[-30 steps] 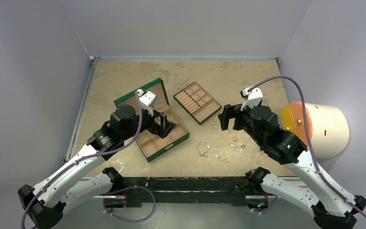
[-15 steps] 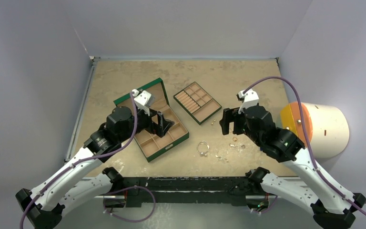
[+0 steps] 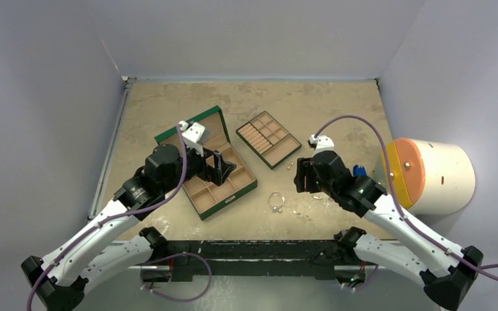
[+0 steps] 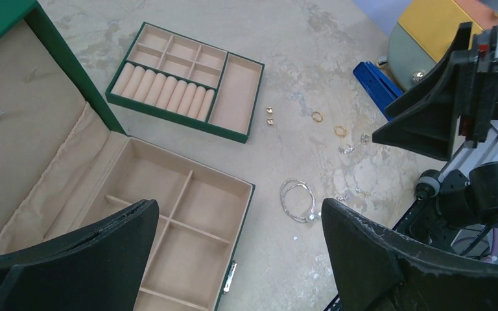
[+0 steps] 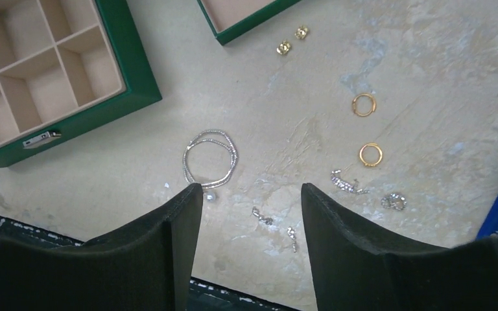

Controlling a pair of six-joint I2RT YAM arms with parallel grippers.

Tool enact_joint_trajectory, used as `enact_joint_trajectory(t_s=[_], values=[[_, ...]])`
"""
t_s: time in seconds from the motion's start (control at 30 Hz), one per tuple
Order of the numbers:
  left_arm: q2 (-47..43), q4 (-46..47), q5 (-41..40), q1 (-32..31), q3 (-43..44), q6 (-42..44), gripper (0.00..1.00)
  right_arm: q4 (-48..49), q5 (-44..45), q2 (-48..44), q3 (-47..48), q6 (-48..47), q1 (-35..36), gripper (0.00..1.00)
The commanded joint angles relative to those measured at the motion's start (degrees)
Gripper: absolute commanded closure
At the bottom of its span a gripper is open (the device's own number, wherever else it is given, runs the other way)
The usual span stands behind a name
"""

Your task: Organize the mixed jewelry

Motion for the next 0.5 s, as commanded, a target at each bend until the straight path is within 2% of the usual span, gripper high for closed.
enact_joint_trajectory(t_s=[0.0, 0.13, 0.3, 0.47], values=[[0.37, 0.92, -0.28, -0.11, 2.78, -0.92, 0.03, 5.70, -1.68, 1.93, -2.32, 4.59, 0.23, 0.43], [0.49, 0.77, -0.83, -0.10, 2.84, -0.92, 0.03, 9.84, -2.35, 4.30, -4.34, 5.18, 0.21, 0.49], [0.60, 0.38, -1.63, -0.10, 2.88, -0.83, 0.03, 16.08, -7.64, 9.13, -7.82, 6.06, 0.22, 0.58], [0.86, 0.34, -1.78, -0.13, 2.92, -0.83, 0.03, 20.71, -10.18, 12.92, -10.27, 6.32, 0.28, 0.61]])
